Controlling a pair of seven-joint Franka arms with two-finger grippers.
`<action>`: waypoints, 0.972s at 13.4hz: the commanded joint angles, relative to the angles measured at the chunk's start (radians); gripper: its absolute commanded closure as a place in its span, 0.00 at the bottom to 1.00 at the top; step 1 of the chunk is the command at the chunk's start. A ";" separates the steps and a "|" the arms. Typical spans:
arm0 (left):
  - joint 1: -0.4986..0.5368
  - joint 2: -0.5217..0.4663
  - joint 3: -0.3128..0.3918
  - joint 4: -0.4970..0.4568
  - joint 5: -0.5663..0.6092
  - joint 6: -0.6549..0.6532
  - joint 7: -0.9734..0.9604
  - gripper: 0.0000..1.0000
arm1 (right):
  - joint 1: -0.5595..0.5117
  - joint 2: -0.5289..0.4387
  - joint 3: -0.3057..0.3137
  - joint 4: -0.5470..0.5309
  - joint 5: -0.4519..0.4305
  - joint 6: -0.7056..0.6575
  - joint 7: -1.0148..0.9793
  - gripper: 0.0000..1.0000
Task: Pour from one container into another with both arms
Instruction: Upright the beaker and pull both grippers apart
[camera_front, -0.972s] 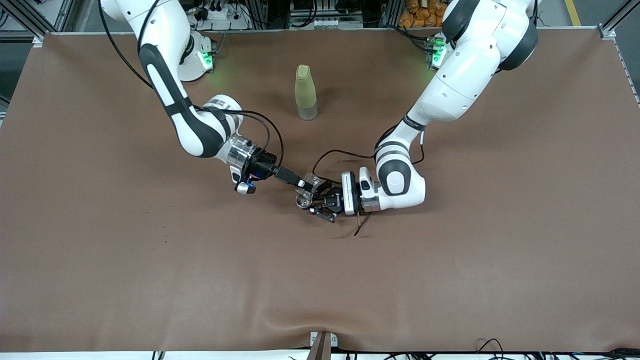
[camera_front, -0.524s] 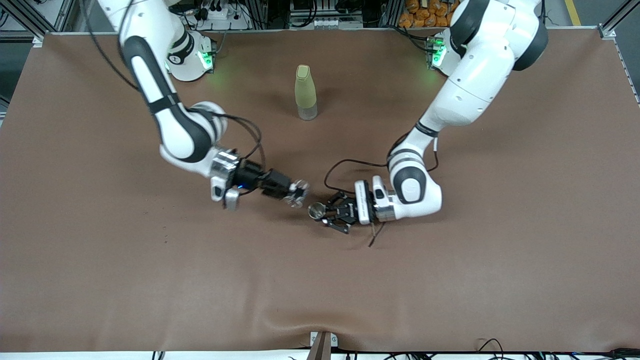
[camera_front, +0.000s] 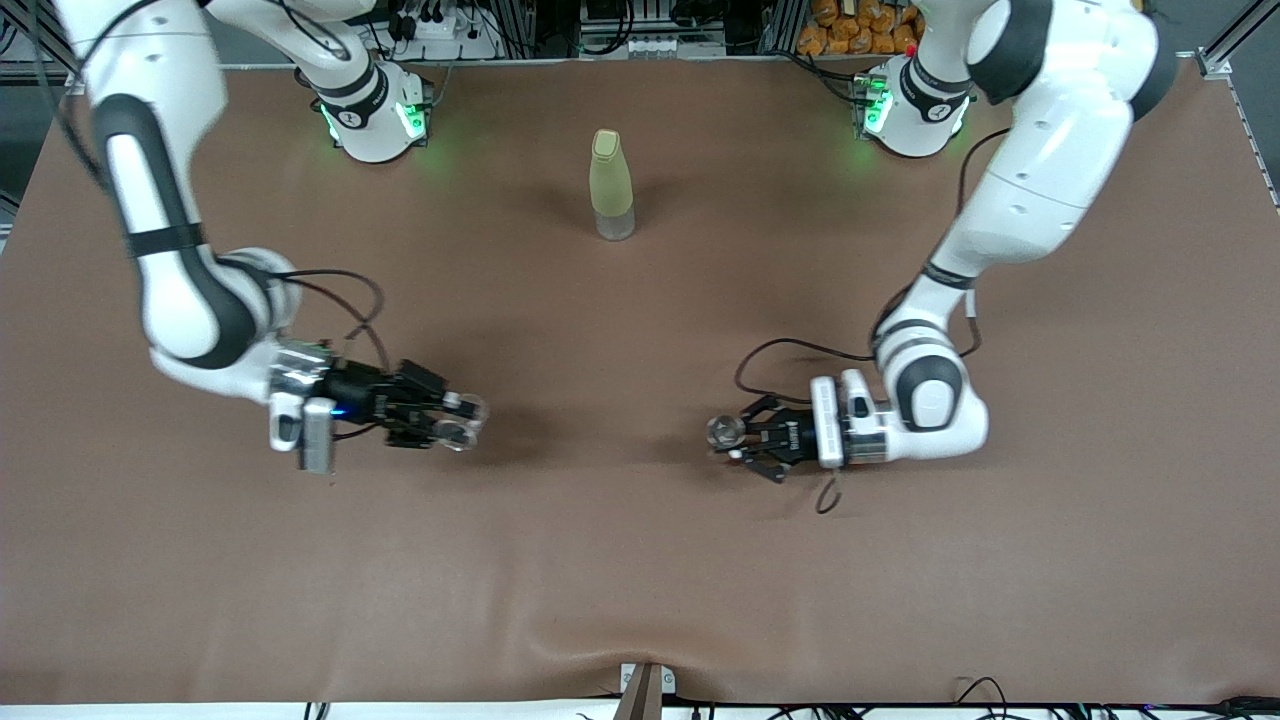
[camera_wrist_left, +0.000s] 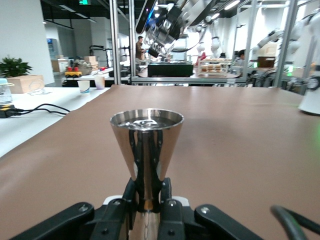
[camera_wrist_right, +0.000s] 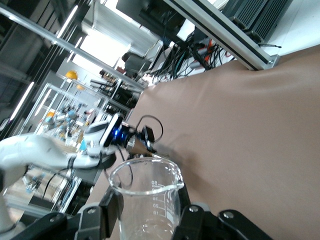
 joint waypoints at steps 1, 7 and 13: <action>0.119 -0.057 -0.013 -0.082 0.118 -0.119 -0.015 1.00 | -0.164 0.024 0.021 0.017 -0.130 -0.193 -0.100 0.89; 0.378 -0.061 -0.013 -0.102 0.349 -0.286 -0.027 1.00 | -0.457 0.221 0.021 0.168 -0.384 -0.399 -0.536 0.88; 0.547 -0.029 -0.010 -0.103 0.409 -0.302 -0.023 1.00 | -0.583 0.304 0.021 0.176 -0.486 -0.416 -0.906 0.87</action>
